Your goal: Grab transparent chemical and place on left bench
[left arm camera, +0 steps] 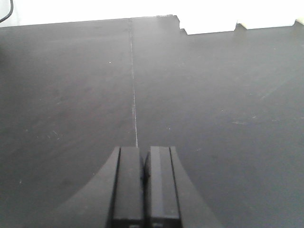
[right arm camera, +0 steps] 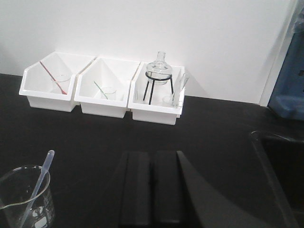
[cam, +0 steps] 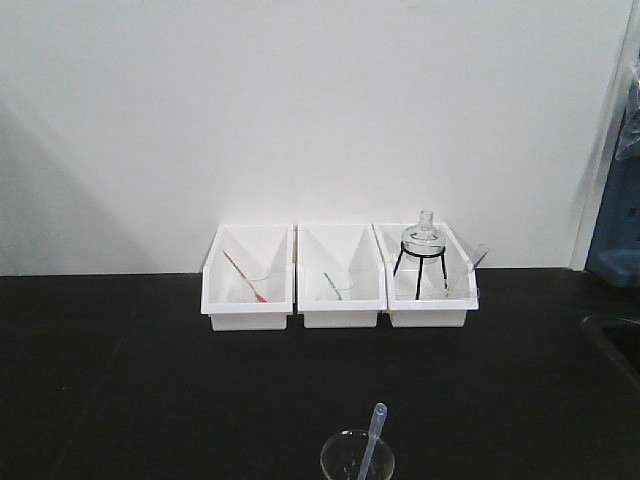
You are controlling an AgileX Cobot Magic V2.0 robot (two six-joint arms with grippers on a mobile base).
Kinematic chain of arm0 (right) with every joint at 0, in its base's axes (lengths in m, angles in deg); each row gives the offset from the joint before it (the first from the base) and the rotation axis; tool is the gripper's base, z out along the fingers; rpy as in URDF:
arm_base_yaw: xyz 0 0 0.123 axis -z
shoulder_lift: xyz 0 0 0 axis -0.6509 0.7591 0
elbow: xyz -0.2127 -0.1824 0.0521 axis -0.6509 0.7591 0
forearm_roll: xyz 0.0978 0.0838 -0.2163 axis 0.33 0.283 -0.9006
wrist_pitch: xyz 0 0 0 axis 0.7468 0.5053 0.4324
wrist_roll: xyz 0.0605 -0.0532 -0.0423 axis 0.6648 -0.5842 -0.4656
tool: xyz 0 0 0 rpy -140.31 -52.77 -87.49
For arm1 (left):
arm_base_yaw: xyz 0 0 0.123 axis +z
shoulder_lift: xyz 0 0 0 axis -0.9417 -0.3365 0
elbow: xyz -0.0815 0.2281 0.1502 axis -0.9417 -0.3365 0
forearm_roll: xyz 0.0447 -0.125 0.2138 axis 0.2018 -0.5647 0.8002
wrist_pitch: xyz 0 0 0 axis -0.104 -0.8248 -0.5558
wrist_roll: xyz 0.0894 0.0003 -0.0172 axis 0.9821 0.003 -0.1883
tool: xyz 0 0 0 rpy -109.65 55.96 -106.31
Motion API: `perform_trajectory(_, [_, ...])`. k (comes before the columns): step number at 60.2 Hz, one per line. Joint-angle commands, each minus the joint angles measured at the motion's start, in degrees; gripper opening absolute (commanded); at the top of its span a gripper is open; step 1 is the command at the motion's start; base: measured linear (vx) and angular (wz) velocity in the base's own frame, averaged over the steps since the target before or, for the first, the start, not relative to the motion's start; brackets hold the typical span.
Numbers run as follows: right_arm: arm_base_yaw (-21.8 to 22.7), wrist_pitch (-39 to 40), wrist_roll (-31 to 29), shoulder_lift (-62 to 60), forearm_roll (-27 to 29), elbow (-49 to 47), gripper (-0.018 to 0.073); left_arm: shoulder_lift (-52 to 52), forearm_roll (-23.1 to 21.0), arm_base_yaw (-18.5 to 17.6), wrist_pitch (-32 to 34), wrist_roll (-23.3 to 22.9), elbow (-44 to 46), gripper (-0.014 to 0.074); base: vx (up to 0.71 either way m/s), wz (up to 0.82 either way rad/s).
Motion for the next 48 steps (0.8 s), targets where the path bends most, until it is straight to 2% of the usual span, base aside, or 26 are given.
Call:
perform_trajectory(1, [0.2,2.9,-0.5,-0.7,-0.6,-1.6,-0.0008,1.1,0.0,-0.1,4.5,-0.4,-0.9,-0.0003,0.00,0.00])
perform_trajectory(9, [0.2,2.9,-1.1,-0.8,-2.4,-1.6,-0.0008,1.1,0.0,-0.1,4.5,-0.4,-0.9,-0.0003,0.00,0.00])
perform_trajectory(13, [0.2,3.4,-1.5,-0.8,-0.7,-1.1,-0.0008,1.1,0.0,-0.1,4.5,-0.4,-0.9,-0.0003,0.00,0.00])
perform_trajectory(19, [1.1,3.5,-6.6,-1.4,5.7,0.5,-0.0008,1.1,0.0,-0.1,4.5,-0.4,-0.9,-0.0003,0.00,0.00])
perform_trajectory(25, [5.3,5.8,-14.1,-4.1,16.9,4.4,-0.0008,1.1,0.0,-0.1,4.5,-0.4,-0.9,-0.0003,0.00,0.00])
perform_trajectory(29, [8.6,8.5,-17.3,-6.9,21.2,7.5,-0.0008,1.1,0.0,-0.1,4.5,-0.4,-0.9,-0.0003,0.00,0.00])
perform_trajectory(38, [13.6,13.0,-17.7,-14.2,21.2,15.8,-0.0008,1.1,0.0,-0.1,4.5,-0.4,-0.9,-0.0003,0.00,0.00])
perform_trajectory(48, [14.7,13.4,-17.7,-23.6,22.6,25.4,-0.0008,1.1,0.0,-0.1,4.5,-0.4,-0.9,-0.0003,0.00,0.00])
